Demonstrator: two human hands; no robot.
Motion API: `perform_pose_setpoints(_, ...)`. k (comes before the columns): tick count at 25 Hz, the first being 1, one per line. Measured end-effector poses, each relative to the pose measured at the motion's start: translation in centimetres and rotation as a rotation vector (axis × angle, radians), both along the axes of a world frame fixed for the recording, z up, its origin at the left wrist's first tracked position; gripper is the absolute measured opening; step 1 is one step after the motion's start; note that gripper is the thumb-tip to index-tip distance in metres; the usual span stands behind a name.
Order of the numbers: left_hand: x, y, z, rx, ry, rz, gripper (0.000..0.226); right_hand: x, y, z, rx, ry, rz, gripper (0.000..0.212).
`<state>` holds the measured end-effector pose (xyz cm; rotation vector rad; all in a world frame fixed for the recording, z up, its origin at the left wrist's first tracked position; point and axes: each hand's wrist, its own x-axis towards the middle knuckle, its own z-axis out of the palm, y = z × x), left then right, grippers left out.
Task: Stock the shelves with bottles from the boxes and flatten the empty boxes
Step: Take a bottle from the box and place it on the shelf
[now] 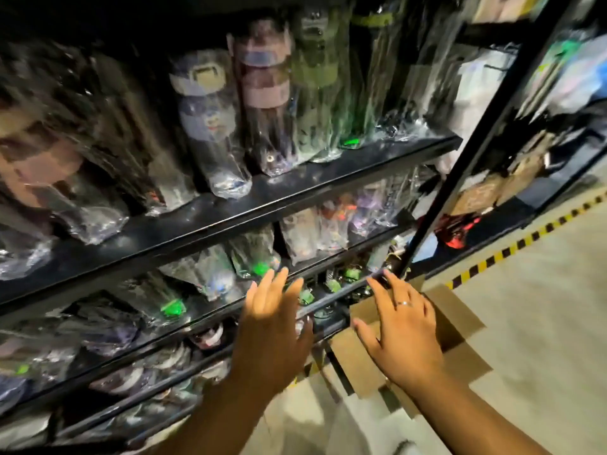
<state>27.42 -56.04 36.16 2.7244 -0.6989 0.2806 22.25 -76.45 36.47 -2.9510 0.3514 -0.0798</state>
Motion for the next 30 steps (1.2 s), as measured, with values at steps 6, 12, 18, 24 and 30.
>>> perform_pose_setpoints(6,-2.7,-14.6,-7.1,0.113,0.227,-0.026,0.059,-4.1,-15.4,-5.4,0.014,0.165,-0.053,0.060)
perform_pose_setpoints(12,-2.4,-22.3,-15.2,0.170,0.402,-0.062,0.062,-3.1,-24.2,-12.9,0.133,0.317,-0.053,0.067)
perform_pose_setpoints(18,1.8,-26.8,-27.5,0.156,0.571,0.023,0.067,1.7,-26.7,-25.4,0.278,0.450,-0.111,0.066)
perform_pose_setpoints(24,4.4,-27.9,-51.1,0.212,0.579,0.046,0.062,6.0,-25.4,-49.9,0.413,0.637,-0.257,0.071)
perform_pose_setpoints(30,3.8,-28.0,-67.3,0.076,0.609,0.154,0.048,7.7,-25.1,-70.8,0.541,0.749,-0.300,0.082)
